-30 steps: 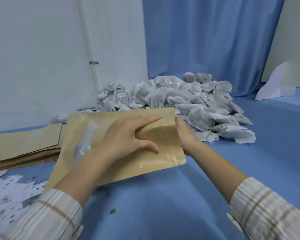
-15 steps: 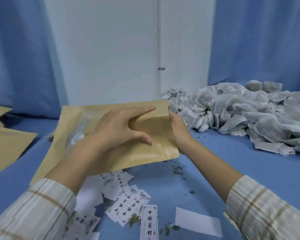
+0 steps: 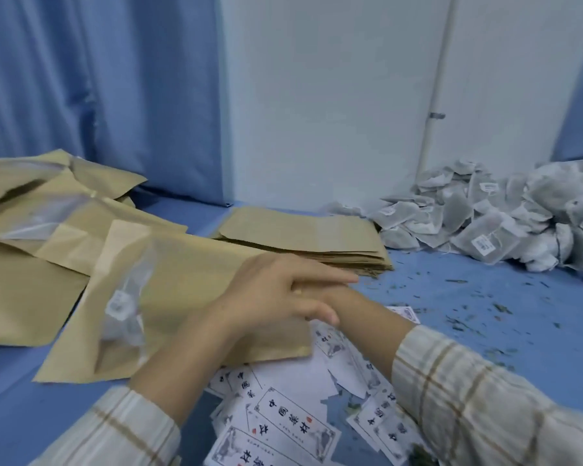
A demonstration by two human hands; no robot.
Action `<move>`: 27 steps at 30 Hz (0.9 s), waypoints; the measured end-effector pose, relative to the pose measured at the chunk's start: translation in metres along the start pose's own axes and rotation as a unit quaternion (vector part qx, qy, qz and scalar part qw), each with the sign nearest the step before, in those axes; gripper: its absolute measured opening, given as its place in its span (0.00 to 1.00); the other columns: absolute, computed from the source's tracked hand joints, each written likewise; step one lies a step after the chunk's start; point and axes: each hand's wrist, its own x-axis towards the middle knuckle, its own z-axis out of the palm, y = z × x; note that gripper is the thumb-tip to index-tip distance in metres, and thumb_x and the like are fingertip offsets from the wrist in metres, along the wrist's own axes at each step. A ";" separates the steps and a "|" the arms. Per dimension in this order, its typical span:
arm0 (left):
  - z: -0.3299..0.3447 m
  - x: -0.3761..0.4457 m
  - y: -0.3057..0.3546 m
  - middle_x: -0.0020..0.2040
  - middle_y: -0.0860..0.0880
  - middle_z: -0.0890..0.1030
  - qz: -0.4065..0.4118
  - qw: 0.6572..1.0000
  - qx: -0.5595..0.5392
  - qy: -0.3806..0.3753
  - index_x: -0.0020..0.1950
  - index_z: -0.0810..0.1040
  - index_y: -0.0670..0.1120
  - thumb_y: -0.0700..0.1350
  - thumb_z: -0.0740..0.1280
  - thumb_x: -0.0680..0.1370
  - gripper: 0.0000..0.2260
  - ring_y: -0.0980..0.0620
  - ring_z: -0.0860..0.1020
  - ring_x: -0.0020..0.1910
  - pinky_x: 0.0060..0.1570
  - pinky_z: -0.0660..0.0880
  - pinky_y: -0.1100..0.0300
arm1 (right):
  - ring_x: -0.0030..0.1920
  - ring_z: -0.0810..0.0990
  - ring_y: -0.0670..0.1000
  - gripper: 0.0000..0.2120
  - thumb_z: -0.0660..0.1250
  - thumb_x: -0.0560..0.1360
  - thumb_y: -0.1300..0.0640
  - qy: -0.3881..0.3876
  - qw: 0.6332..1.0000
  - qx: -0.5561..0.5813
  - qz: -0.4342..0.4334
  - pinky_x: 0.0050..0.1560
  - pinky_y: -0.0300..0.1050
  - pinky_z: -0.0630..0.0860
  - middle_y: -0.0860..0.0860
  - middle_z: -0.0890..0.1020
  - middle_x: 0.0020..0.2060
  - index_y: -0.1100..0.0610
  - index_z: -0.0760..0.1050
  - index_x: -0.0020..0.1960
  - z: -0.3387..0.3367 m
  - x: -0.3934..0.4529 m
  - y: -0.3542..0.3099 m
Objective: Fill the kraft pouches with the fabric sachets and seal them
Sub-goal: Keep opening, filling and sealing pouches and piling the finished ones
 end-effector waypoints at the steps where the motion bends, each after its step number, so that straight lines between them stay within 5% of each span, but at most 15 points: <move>1: 0.000 0.002 -0.002 0.52 0.74 0.76 -0.008 1.000 0.010 0.005 0.58 0.69 0.76 0.65 0.72 0.57 0.30 0.70 0.75 0.54 0.53 0.72 0.63 | 0.63 0.70 0.63 0.11 0.55 0.73 0.80 -0.022 0.999 0.043 -0.018 0.49 0.62 0.76 0.67 0.73 0.60 0.76 0.73 0.52 0.010 0.008 -0.006; 3: -0.004 0.004 -0.013 0.56 0.73 0.75 -0.035 0.998 -0.013 0.046 0.63 0.68 0.73 0.62 0.76 0.58 0.35 0.70 0.75 0.54 0.53 0.73 0.62 | 0.52 0.75 0.56 0.11 0.55 0.77 0.74 -0.204 0.963 0.081 -0.153 0.53 0.49 0.73 0.64 0.75 0.58 0.63 0.73 0.45 0.025 0.033 0.016; 5: -0.009 0.001 -0.024 0.61 0.70 0.74 -0.047 0.995 0.001 0.083 0.65 0.67 0.70 0.61 0.75 0.61 0.34 0.69 0.72 0.60 0.59 0.72 0.59 | 0.54 0.77 0.57 0.09 0.57 0.79 0.67 -0.314 0.874 0.246 -0.278 0.54 0.41 0.70 0.58 0.76 0.54 0.57 0.72 0.49 0.003 0.031 0.010; 9: -0.009 0.000 -0.038 0.60 0.64 0.78 -0.124 0.981 0.074 0.129 0.64 0.71 0.66 0.71 0.59 0.63 0.30 0.61 0.74 0.61 0.61 0.71 0.55 | 0.36 0.81 0.42 0.06 0.62 0.75 0.63 -0.369 0.794 0.346 -0.337 0.32 0.34 0.76 0.44 0.81 0.35 0.53 0.73 0.49 0.007 0.033 0.024; 13: 0.001 0.005 -0.040 0.52 0.58 0.82 -0.165 0.970 0.129 0.126 0.54 0.77 0.62 0.65 0.56 0.66 0.21 0.51 0.77 0.54 0.52 0.73 0.54 | 0.28 0.75 0.35 0.07 0.61 0.64 0.58 -0.269 0.832 0.332 -0.353 0.29 0.26 0.69 0.37 0.77 0.25 0.48 0.72 0.40 0.005 0.038 0.035; 18: 0.009 0.010 -0.041 0.47 0.53 0.82 -0.187 0.956 0.149 0.169 0.50 0.78 0.57 0.61 0.55 0.68 0.19 0.47 0.76 0.50 0.39 0.66 0.57 | 0.36 0.76 0.36 0.16 0.69 0.68 0.59 -0.063 0.876 0.251 -0.406 0.41 0.29 0.69 0.35 0.78 0.37 0.38 0.73 0.44 0.004 0.045 0.068; 20: 0.010 0.011 -0.040 0.45 0.52 0.82 -0.197 0.951 0.145 0.187 0.49 0.79 0.55 0.59 0.59 0.72 0.14 0.46 0.76 0.49 0.36 0.63 0.58 | 0.42 0.77 0.39 0.09 0.69 0.72 0.55 0.009 0.906 0.172 -0.386 0.45 0.33 0.70 0.39 0.79 0.44 0.44 0.78 0.49 -0.006 0.050 0.091; 21: 0.011 0.012 -0.040 0.45 0.51 0.82 -0.200 0.950 0.144 0.192 0.49 0.80 0.55 0.56 0.61 0.73 0.12 0.46 0.76 0.48 0.34 0.62 0.58 | 0.48 0.76 0.42 0.09 0.69 0.72 0.51 0.013 0.924 0.099 -0.370 0.50 0.37 0.70 0.42 0.78 0.49 0.47 0.78 0.53 -0.010 0.052 0.101; 24: 0.012 0.015 -0.040 0.43 0.50 0.82 -0.200 0.950 0.144 0.191 0.48 0.80 0.53 0.55 0.59 0.73 0.12 0.45 0.75 0.47 0.34 0.63 0.58 | 0.68 0.63 0.49 0.31 0.66 0.70 0.36 -0.081 0.937 -0.096 -0.325 0.67 0.47 0.62 0.47 0.69 0.66 0.52 0.69 0.68 -0.012 0.057 0.126; 27: 0.011 0.015 -0.041 0.42 0.50 0.81 -0.195 0.951 0.141 0.194 0.48 0.80 0.53 0.58 0.53 0.69 0.20 0.45 0.74 0.46 0.33 0.63 0.58 | 0.71 0.57 0.50 0.38 0.64 0.68 0.32 -0.093 0.934 -0.116 -0.325 0.71 0.53 0.58 0.47 0.63 0.71 0.51 0.64 0.72 -0.007 0.051 0.134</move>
